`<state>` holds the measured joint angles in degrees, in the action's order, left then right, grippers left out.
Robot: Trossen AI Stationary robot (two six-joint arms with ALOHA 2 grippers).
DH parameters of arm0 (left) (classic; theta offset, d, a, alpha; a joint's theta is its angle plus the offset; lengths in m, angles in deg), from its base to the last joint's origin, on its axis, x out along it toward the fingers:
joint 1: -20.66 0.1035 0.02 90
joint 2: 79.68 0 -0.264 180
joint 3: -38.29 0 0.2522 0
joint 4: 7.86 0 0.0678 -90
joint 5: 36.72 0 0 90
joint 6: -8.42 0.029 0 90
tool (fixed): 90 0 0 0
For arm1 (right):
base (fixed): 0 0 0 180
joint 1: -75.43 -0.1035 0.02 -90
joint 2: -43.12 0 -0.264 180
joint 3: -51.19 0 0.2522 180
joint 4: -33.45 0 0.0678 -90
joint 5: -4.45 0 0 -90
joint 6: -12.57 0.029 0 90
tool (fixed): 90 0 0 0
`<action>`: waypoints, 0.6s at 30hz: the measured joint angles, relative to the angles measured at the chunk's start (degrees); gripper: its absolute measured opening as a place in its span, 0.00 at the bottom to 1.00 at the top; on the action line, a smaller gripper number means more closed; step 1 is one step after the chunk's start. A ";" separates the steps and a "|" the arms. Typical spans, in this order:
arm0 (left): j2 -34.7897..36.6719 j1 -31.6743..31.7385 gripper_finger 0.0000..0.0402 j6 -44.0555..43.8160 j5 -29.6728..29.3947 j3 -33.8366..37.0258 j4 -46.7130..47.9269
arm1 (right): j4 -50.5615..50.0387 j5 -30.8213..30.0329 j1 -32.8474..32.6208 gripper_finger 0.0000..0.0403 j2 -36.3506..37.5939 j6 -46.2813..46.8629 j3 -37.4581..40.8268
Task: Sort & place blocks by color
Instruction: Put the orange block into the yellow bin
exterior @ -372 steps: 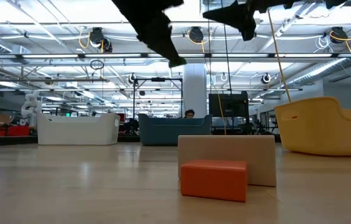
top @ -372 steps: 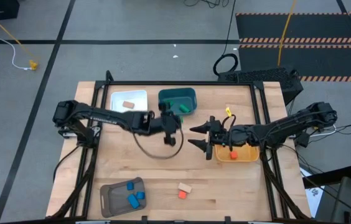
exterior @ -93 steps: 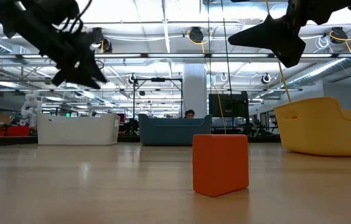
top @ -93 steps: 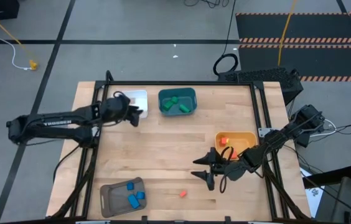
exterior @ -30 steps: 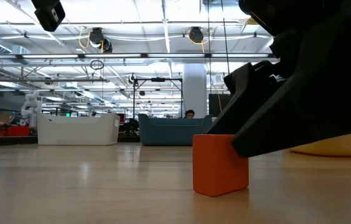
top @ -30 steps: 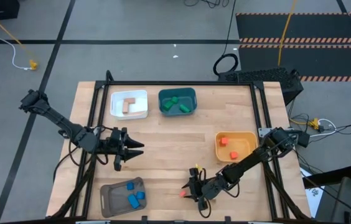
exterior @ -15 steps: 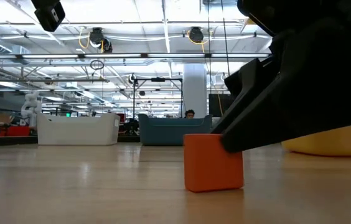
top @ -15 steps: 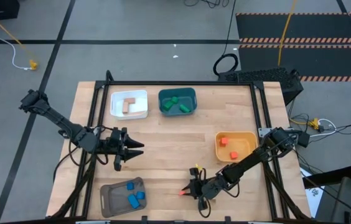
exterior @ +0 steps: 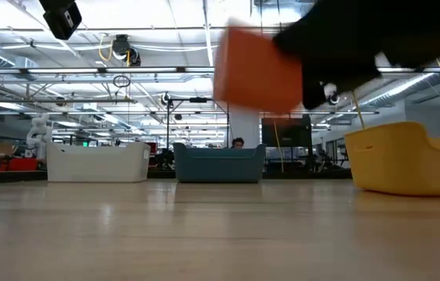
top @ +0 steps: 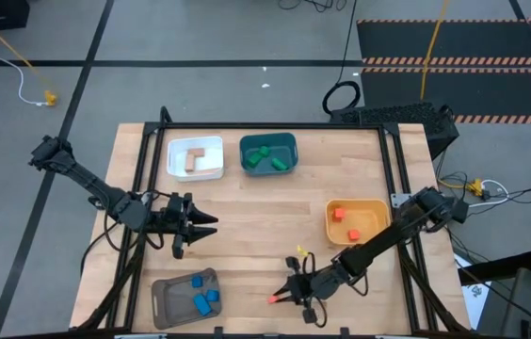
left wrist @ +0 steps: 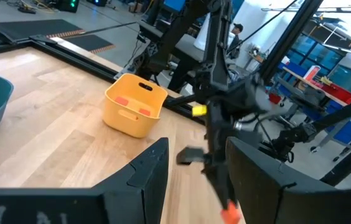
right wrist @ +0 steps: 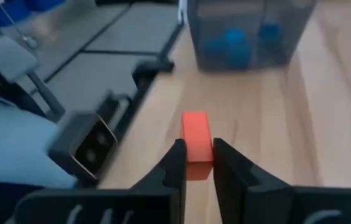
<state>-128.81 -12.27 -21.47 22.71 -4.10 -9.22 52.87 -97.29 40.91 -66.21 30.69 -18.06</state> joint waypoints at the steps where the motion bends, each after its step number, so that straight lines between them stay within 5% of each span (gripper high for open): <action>1: 0.00 0.00 0.40 0.02 -0.01 0.00 0.00 | -0.37 0.01 0.02 0.09 1.22 -0.77 0.00; 5: -0.02 0.00 0.40 0.02 -0.01 0.00 0.01 | -5.80 -0.83 0.10 0.09 6.93 -3.07 0.01; 18: 0.00 0.11 0.40 2.24 -0.62 -0.02 0.02 | -39.96 -16.75 0.39 0.09 31.80 1.65 0.00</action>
<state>-128.81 -12.16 -19.23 22.08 -4.12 -9.20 12.91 -114.04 41.30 -34.41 32.35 -18.06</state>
